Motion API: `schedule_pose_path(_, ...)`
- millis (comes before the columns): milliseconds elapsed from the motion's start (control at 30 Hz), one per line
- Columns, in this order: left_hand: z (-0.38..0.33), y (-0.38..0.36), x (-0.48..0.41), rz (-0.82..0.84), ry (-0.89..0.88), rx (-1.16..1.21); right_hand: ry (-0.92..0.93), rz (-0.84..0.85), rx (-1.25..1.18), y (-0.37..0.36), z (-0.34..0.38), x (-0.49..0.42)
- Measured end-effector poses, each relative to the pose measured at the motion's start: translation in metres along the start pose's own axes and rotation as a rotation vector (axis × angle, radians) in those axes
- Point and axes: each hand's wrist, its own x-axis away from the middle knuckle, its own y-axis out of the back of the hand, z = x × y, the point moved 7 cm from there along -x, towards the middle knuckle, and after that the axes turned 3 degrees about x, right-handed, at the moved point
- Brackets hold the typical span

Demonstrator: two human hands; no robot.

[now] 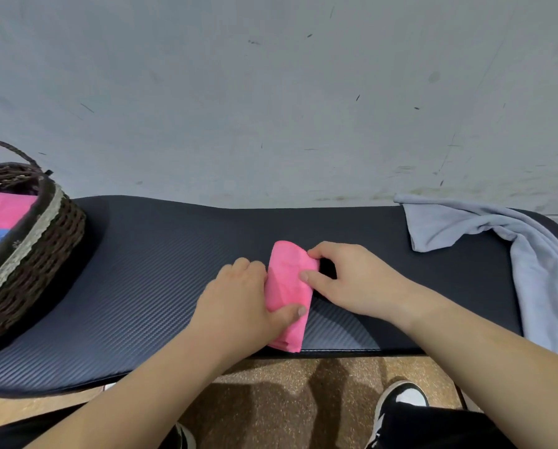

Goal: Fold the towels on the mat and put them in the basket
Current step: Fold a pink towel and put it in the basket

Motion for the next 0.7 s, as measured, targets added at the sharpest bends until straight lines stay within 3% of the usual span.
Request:
schedule_pose_path(133,0.000,0.003,0.000,0.043,-0.058,0.238,0.026,0.053,-0.141,0.005,-0.003,0.000)
schedule_pose_path(300,0.001,0.025,0.010,-0.109,-0.295,0.135,0.186,0.063,-0.133,0.011,0.017,0.003)
schedule_pose_path(400,0.010,0.038,0.020,-0.208,-0.358,0.116,0.193,0.026,-0.158,0.018,0.033,0.006)
schedule_pose_path(500,0.036,0.048,0.028,-0.144,-0.236,0.191,0.168,0.012,-0.266,0.024,0.049,0.009)
schedule_pose_path(700,0.095,0.084,0.052,-0.118,0.039,0.699,0.039,0.044,-0.558,0.014,0.085,0.011)
